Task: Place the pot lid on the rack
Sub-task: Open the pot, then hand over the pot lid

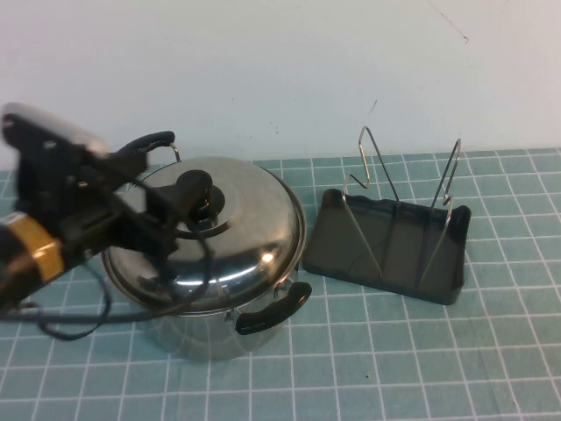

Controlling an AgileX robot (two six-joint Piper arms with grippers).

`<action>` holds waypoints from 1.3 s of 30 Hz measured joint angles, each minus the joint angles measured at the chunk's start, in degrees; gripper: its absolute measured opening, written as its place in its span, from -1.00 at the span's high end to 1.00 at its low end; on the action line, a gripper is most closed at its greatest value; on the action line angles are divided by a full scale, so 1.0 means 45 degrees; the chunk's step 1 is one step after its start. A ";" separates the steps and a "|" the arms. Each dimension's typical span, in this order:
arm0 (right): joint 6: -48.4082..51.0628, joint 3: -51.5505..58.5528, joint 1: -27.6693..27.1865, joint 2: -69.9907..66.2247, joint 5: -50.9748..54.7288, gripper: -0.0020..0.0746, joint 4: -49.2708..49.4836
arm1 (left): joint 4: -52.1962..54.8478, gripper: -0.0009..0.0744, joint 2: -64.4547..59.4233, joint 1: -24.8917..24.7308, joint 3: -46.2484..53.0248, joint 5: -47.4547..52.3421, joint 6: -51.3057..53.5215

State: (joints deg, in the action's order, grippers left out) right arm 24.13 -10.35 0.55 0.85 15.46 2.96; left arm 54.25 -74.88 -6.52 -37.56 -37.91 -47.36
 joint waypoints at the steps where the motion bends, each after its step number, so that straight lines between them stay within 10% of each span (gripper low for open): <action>1: 0.0000 0.0000 0.0000 0.0000 -0.0022 0.95 0.0000 | 0.0105 -0.52 -0.0378 -0.0305 -0.0326 0.0383 0.0006; 11: 0.0000 0.0000 0.0000 0.0000 -0.0071 0.95 0.0009 | -0.1244 -0.48 -0.2802 -0.1337 -0.1740 0.1847 0.0664; 17: 0.0090 0.0000 0.0000 0.0000 -0.0071 0.95 0.0029 | -0.1667 0.16 -0.2947 -0.1366 -0.1779 0.1498 0.1308; 28: 0.0290 -0.1436 0.0019 0.0000 -0.1169 0.95 0.0297 | -0.4548 0.15 -0.3034 -0.1366 -0.1779 -0.2082 0.1454; 39: 0.4303 -0.4944 0.0019 -0.1942 0.5419 0.95 1.1677 | -0.5573 0.15 -0.1903 -0.2415 -0.2030 -0.5820 -0.0569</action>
State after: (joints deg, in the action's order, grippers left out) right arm 43.50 -32.59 0.64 -7.89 39.84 55.51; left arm 29.17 -83.44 -17.38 -46.69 -64.10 -49.92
